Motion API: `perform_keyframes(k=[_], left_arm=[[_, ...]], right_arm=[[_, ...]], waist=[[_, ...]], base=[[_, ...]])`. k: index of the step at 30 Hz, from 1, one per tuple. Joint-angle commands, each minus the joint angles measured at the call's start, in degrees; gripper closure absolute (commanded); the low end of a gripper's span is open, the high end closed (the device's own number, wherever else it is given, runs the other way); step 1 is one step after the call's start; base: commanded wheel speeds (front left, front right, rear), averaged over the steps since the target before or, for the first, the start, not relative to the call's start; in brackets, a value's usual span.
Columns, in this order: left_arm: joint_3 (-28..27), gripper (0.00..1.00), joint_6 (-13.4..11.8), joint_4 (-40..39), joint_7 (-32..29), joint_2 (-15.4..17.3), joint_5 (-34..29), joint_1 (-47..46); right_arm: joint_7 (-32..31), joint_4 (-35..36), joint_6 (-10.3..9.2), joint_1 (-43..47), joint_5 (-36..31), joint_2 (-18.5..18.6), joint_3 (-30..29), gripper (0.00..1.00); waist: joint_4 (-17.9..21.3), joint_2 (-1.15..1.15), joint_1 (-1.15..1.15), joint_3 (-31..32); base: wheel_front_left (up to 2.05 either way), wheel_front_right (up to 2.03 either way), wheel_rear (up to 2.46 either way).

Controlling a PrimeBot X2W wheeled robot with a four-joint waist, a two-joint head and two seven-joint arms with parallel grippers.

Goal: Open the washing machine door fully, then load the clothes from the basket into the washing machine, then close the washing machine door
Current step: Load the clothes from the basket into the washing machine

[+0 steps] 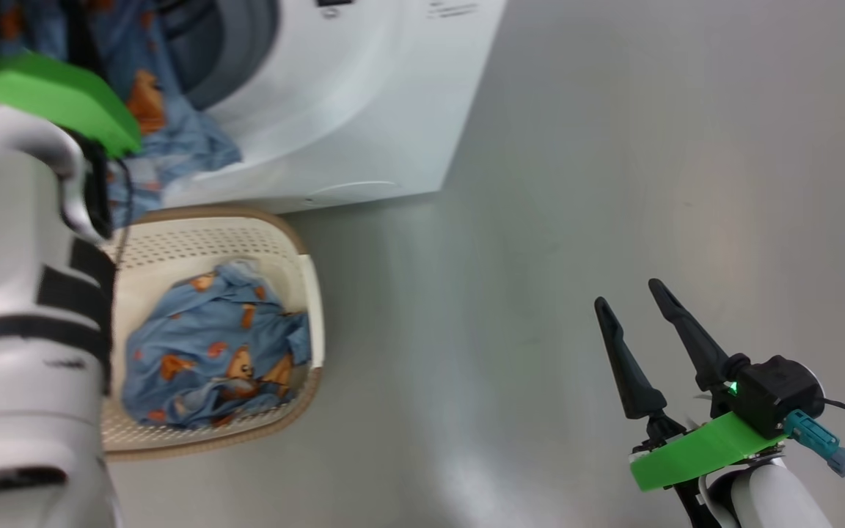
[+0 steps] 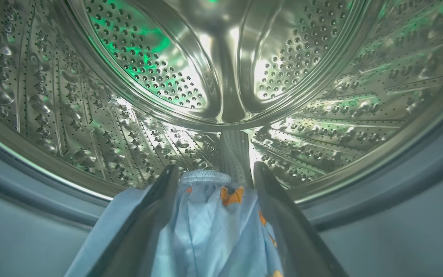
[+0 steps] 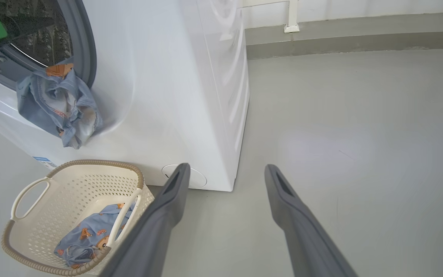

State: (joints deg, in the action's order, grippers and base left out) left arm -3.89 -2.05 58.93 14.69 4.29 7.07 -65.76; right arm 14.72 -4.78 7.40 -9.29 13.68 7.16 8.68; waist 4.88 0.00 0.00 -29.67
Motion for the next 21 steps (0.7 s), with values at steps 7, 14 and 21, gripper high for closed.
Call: perform_keyframes(k=[7,14,21], left_arm=[[1.4,0.0,2.1,-11.6,0.3,-0.5,1.5,11.9],[3.1,0.0,3.1,-20.4,0.3,-1.1,3.1,24.2],[3.5,0.0,0.6,-32.8,-0.8,-1.3,5.4,37.3]], right_arm=[[0.3,2.0,0.09,1.7,-1.4,0.4,-0.8,0.0],[0.3,2.4,0.09,1.7,-1.9,0.9,-1.3,0.0],[0.3,3.0,0.09,2.3,-2.2,1.4,-2.6,0.0]], waist=[[-5.3,0.0,0.0,2.3],[-6.4,0.0,0.0,2.8],[-7.8,0.0,0.0,3.3]], base=[[0.0,0.0,0.0],[0.0,0.0,0.0],[0.0,0.0,0.0]])
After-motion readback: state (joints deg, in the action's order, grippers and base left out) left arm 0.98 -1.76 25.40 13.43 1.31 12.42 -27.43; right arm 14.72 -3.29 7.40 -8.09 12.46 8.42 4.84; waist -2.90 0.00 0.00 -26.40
